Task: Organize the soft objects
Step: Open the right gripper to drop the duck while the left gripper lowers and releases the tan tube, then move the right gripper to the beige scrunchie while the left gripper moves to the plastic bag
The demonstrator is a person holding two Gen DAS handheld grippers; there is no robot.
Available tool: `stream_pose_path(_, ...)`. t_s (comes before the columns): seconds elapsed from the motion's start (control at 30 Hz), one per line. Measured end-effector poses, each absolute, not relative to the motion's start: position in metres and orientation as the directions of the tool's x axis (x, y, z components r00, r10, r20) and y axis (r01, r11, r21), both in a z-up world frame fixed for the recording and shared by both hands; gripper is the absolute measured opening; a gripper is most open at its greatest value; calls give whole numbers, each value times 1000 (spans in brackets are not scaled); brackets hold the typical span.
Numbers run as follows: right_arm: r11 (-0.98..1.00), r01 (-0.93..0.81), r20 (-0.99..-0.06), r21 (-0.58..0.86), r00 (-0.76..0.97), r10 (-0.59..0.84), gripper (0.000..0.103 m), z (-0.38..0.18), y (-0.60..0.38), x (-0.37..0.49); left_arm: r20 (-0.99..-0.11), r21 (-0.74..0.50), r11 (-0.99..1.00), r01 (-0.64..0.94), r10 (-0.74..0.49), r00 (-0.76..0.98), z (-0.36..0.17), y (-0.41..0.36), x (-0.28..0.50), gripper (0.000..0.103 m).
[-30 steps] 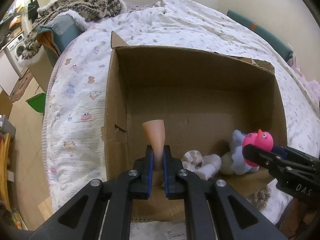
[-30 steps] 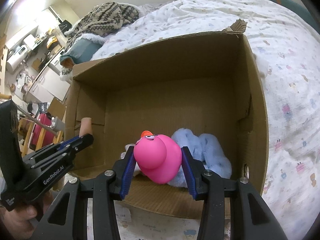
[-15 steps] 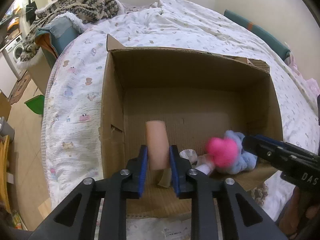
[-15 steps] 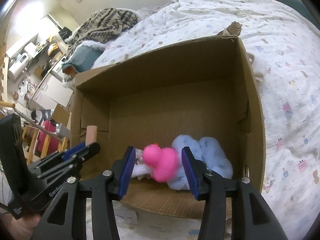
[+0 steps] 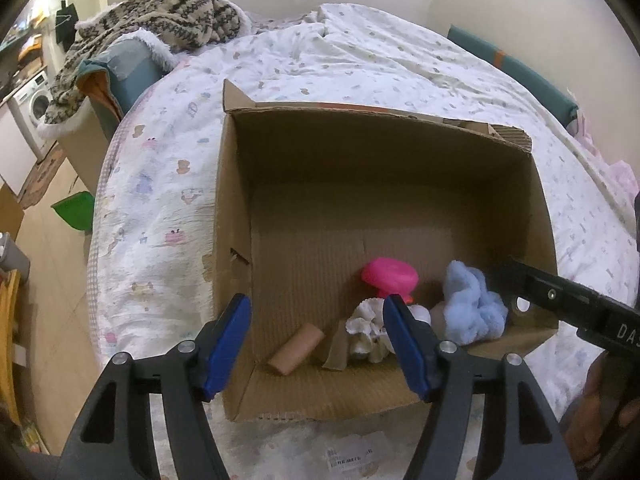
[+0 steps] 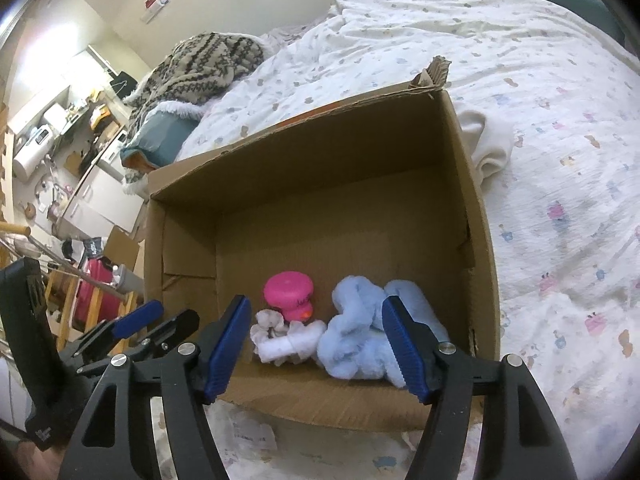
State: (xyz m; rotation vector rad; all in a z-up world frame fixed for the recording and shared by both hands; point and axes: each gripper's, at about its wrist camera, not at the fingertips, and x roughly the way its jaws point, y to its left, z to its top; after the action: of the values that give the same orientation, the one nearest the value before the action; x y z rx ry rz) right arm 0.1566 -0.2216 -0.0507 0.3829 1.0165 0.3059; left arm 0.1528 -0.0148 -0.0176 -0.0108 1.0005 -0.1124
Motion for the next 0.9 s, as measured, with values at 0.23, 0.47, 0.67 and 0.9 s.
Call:
stream_pose_path(0.23, 897, -56, -767, 439, 495, 407, 72, -48, -229, 144, -833, -58, 994, 90, -98, 544, -12, -11, 140, 66)
stream_pose_path(0.47, 904, -33, -777, 427, 498, 385, 72, -45, -238, 129, -840, -82, 994, 70, -106, 532, -11, -5, 126, 66)
stream_pose_path(0.67, 903, -4, -789, 429, 485, 377, 72, -49, -247, 116, -849, -92, 994, 60, -110, 518, -14, -3, 112, 66)
stream_pose_path(0.9, 902, 35, -799, 431, 479, 364, 72, -53, -261, 101, -860, -100, 994, 52, -113, 498, -18, -2, 102, 66)
